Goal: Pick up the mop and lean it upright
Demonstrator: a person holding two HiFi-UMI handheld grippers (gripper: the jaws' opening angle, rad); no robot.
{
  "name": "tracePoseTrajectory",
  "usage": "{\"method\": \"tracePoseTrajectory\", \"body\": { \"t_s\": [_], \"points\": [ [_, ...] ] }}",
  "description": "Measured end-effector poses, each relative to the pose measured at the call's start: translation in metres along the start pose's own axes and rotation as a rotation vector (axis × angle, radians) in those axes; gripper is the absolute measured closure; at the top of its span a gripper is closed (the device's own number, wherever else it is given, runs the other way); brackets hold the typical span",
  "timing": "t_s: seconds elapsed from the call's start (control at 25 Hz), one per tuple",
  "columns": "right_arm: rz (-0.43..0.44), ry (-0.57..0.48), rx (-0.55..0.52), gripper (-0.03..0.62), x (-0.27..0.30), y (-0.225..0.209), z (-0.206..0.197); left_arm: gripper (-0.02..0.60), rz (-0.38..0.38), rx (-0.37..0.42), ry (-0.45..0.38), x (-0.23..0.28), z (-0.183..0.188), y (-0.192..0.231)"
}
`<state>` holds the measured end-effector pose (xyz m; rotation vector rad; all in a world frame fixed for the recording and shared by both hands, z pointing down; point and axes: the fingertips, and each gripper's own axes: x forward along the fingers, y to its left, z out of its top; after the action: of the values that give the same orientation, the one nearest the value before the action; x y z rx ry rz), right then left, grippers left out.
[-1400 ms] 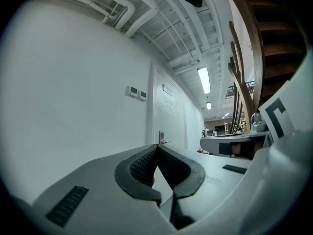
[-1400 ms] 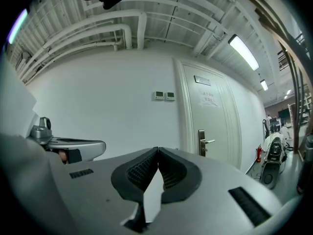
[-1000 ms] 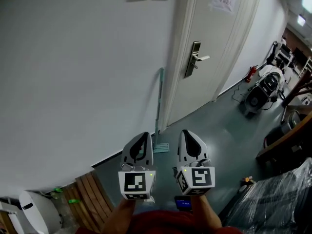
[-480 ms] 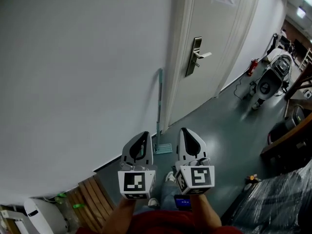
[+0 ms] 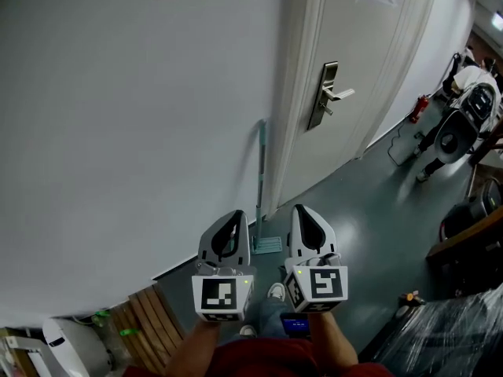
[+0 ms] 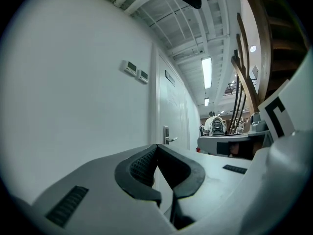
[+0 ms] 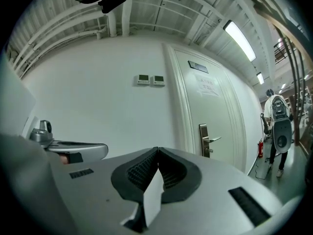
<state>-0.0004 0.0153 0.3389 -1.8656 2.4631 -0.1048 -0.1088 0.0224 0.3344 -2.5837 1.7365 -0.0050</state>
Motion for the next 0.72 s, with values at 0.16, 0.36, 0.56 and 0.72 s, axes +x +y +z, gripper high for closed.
{"method": "tracePoseTrajectory", "body": {
  "t_s": [0.16,0.36,0.56,0.72],
  "points": [
    [0.024,0.002,-0.003,0.577,0.025,-0.017,0.001,0.568,0.005,-0.042,-0.013,0.033,0.005,0.000],
    [0.045,-0.002,-0.005,0.577,0.054,-0.046,0.009,0.568,0.022,-0.007,-0.018,0.073,0.015,-0.006],
    [0.075,-0.012,-0.007,0.577,0.087,-0.072,0.019,0.568,0.059,-0.021,-0.007,0.113,0.018,-0.006],
    [0.097,-0.021,-0.012,0.577,0.110,-0.100,0.024,0.568,0.086,-0.002,0.002,0.149,0.018,-0.013]
  ]
}}
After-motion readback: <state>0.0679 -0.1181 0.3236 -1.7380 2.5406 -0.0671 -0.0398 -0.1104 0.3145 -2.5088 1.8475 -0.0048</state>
